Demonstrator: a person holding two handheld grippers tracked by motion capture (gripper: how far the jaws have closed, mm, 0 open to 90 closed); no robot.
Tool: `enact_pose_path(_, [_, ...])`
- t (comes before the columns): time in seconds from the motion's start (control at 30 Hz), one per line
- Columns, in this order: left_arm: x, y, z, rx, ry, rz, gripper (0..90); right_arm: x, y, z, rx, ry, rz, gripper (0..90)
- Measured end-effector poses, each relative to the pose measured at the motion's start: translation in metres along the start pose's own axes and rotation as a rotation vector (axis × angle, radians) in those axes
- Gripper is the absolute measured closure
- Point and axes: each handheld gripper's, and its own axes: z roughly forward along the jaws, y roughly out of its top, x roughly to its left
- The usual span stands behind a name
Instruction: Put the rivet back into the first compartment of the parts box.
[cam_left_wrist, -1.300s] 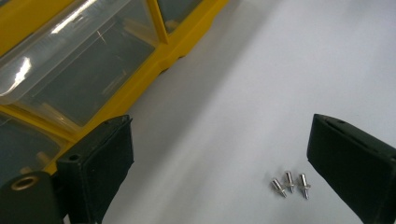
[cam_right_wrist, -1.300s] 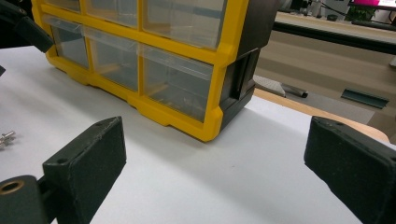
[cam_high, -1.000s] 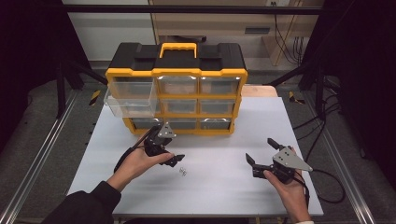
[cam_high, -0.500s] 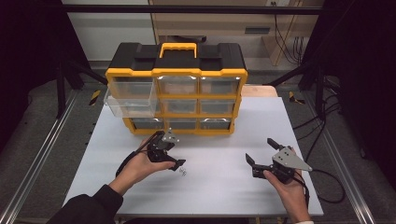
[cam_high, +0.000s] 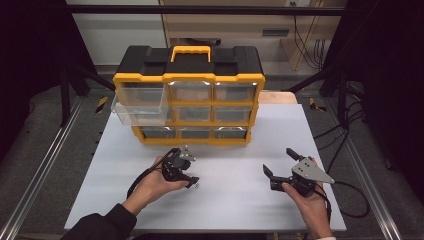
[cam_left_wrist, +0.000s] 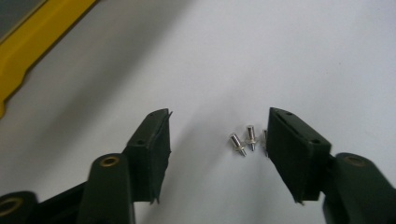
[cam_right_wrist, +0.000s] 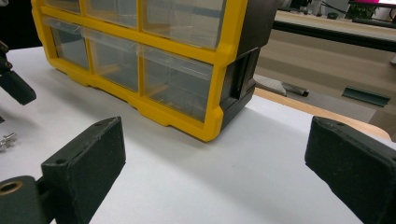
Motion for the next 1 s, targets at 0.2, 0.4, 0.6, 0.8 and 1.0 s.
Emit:
enact_pose_path(0.2, [0.001, -0.002, 0.003, 0.044, -0.005, 0.001, 50.8, 0.0, 0.0, 0.0, -0.002, 0.003, 0.001, 5.1])
enact_pose_path(0.4, [0.001, -0.002, 0.005, 0.053, -0.018, -0.013, 57.6, 0.0, 0.0, 0.0, 0.0, 0.002, 0.001, 5.1])
enact_pose_path(0.6, [-0.001, -0.001, 0.007, 0.058, -0.019, -0.008, 61.4, 0.0, 0.0, 0.0, 0.0, 0.002, 0.001, 5.1])
enact_pose_path(0.8, [-0.002, -0.003, 0.011, 0.074, -0.022, -0.007, 66.6, 0.0, 0.0, 0.0, -0.001, 0.003, 0.002, 5.1])
enact_pose_path(1.0, [-0.001, -0.003, 0.012, 0.073, -0.031, -0.008, 69.5, 0.0, 0.0, 0.0, 0.0, 0.004, 0.001, 5.1])
